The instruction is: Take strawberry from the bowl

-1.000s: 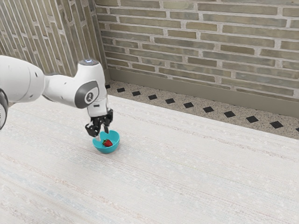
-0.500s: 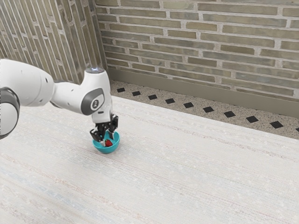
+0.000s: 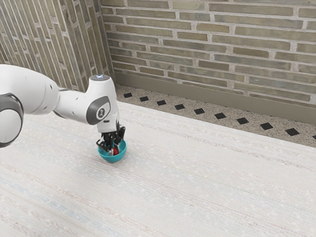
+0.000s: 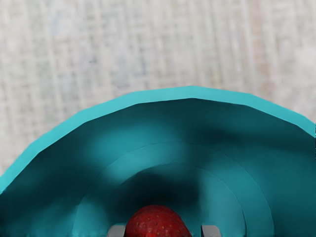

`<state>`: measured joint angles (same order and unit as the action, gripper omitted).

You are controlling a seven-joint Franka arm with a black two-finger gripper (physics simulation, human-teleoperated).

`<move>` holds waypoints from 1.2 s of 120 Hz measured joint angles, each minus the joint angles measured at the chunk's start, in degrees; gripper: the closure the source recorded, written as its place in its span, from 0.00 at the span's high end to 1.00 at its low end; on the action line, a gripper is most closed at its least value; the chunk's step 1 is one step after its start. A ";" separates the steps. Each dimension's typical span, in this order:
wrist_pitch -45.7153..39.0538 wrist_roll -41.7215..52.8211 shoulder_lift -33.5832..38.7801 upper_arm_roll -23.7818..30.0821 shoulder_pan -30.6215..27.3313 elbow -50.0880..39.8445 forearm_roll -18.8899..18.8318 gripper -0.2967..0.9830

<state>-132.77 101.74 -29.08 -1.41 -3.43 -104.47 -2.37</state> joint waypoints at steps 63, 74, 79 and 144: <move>4.37 -1.27 11.00 4.69 10.09 -1.97 2.45 0.22; 4.37 -1.89 8.36 4.73 11.80 -1.58 3.02 0.22; 4.17 -2.18 7.09 4.73 12.39 -1.35 3.17 0.23; 7.60 -10.10 14.17 4.35 10.98 -1.93 2.72 0.70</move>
<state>-125.17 91.64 -14.92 2.95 7.56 -106.39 0.35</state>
